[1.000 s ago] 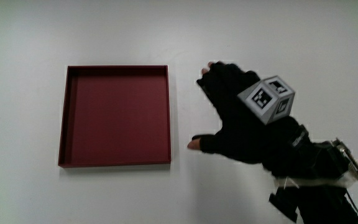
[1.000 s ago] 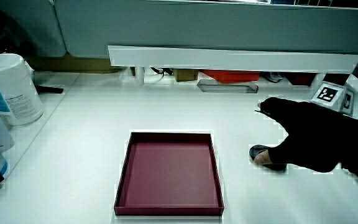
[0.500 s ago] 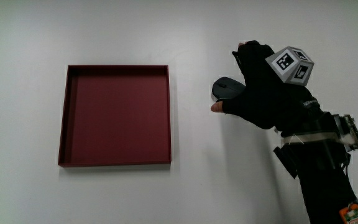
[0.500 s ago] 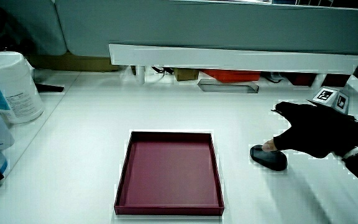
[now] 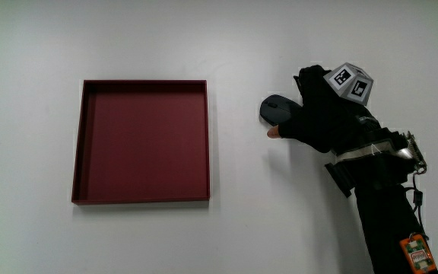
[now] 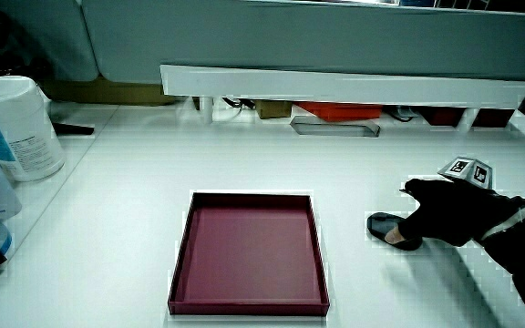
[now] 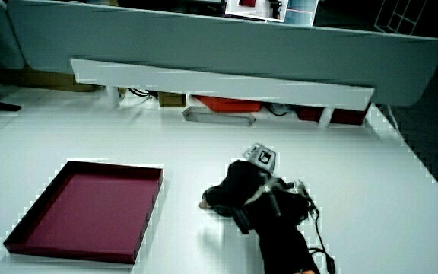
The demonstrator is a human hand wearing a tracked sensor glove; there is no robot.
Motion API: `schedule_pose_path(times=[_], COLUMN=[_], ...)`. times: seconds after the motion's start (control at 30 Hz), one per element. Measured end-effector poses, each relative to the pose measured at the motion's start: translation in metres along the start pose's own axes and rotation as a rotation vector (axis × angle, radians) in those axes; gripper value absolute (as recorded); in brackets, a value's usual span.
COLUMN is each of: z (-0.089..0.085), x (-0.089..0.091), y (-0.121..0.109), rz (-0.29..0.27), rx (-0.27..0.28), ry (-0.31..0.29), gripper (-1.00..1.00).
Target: Pick mouse from desk
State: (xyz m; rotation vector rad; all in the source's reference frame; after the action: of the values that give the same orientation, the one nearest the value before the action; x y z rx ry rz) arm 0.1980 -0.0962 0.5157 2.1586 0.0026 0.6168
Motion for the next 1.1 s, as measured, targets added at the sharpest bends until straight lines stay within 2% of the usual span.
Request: schedule_pose_path(times=[0.17, 0.33, 0.37, 0.4, 0.5, 0.63, 0.7, 0.93, 0.97, 1.0, 1.1], z=[-0.006, -0.010, -0.011, -0.012, -0.011, -0.009, -0.009, -0.009, -0.009, -0.010, -0.010], x=[0.009, 0.010, 0.013, 0.015, 0.013, 0.010, 0.007, 0.001, -0.002, 0.000, 0.000], y=[0.009, 0.012, 0.014, 0.016, 0.014, 0.012, 0.009, 0.010, 0.007, 0.009, 0.011], rz=[-0.032, -0.035, -0.053, -0.053, -0.037, -0.037, -0.018, -0.027, -0.015, -0.033, -0.033], rx=[-0.014, -0.013, -0.009, -0.021, 0.002, 0.038, 0.063, 0.080, 0.086, 0.096, 0.100], ry=[-0.005, -0.011, -0.013, -0.012, -0.019, -0.033, -0.039, -0.063, -0.061, -0.071, -0.075], gripper=[0.00, 0.00, 0.00, 0.00, 0.00, 0.17, 0.26, 0.57, 0.61, 0.65, 0.78])
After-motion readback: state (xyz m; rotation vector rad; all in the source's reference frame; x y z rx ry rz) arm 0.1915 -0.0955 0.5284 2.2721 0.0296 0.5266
